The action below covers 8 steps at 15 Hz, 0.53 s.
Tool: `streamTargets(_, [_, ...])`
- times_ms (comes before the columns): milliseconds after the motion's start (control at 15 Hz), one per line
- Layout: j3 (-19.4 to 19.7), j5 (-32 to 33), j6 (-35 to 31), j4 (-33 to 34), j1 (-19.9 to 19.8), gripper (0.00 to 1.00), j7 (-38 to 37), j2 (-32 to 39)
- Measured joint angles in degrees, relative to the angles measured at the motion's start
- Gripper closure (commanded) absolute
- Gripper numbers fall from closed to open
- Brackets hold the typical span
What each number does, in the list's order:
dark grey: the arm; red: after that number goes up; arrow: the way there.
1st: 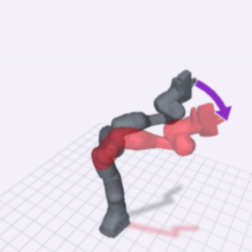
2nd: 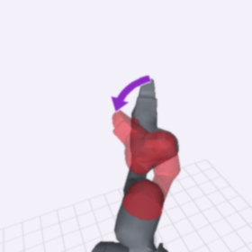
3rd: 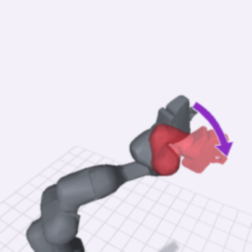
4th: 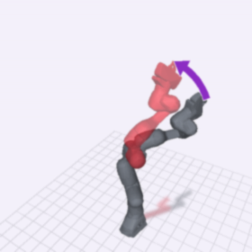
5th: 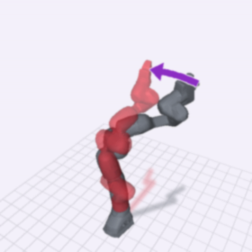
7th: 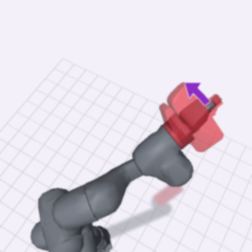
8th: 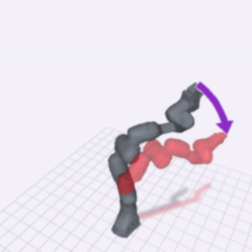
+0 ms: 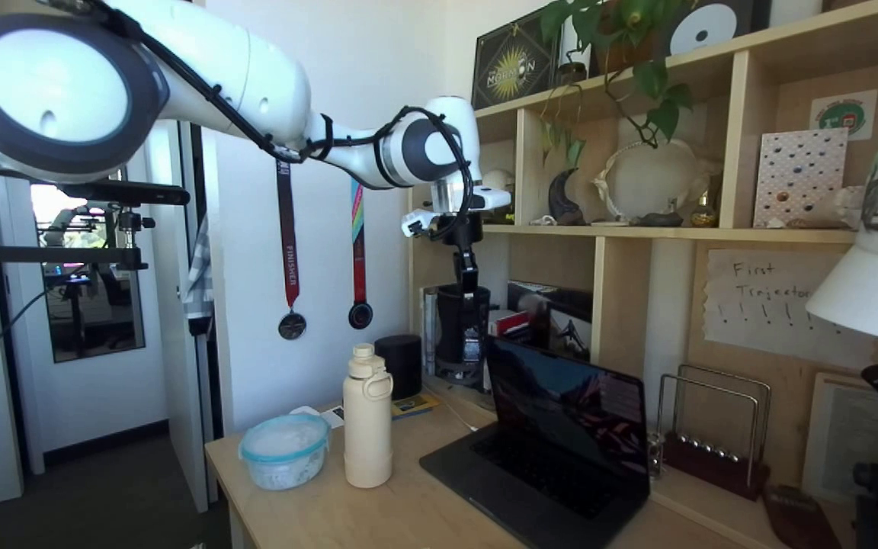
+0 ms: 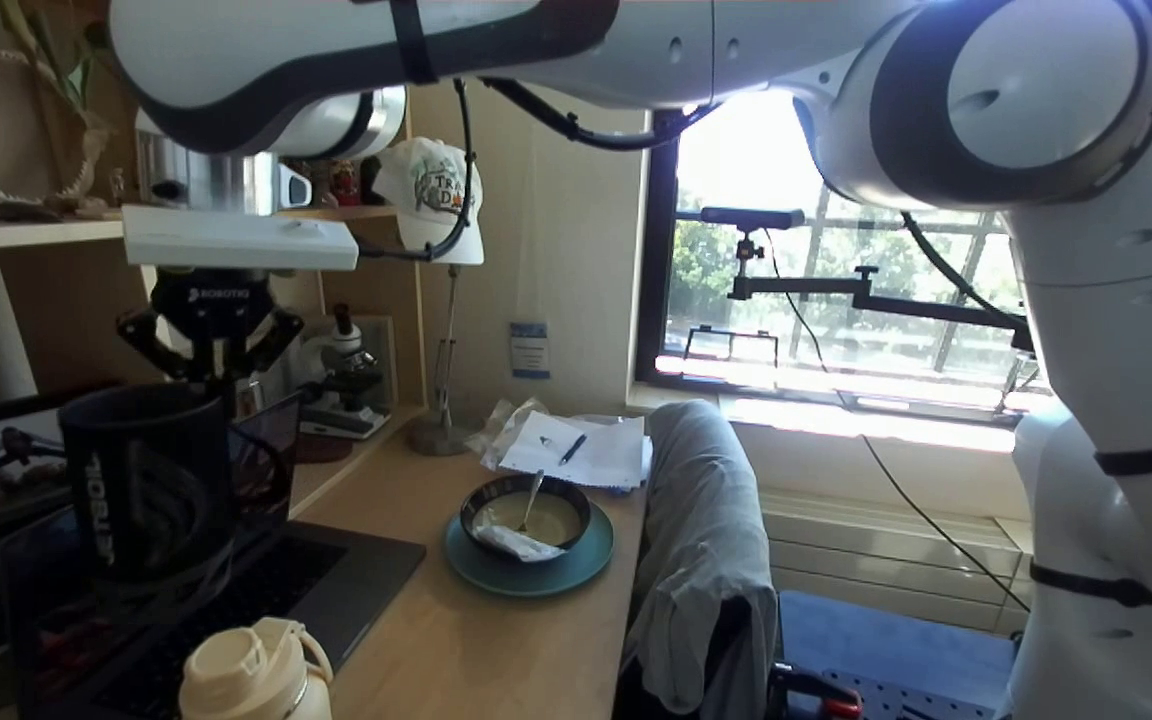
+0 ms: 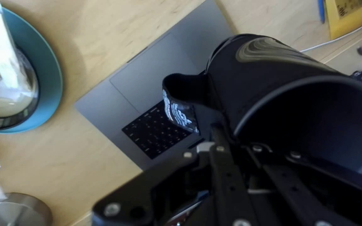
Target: Move the cup from the right to the left of laptop
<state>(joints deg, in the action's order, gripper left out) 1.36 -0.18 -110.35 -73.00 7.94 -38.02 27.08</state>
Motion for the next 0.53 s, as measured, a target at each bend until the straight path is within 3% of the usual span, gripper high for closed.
streamTargets(533, [-3.43,-0.03,-4.65,0.47,4.35,0.98,8.86,7.92])
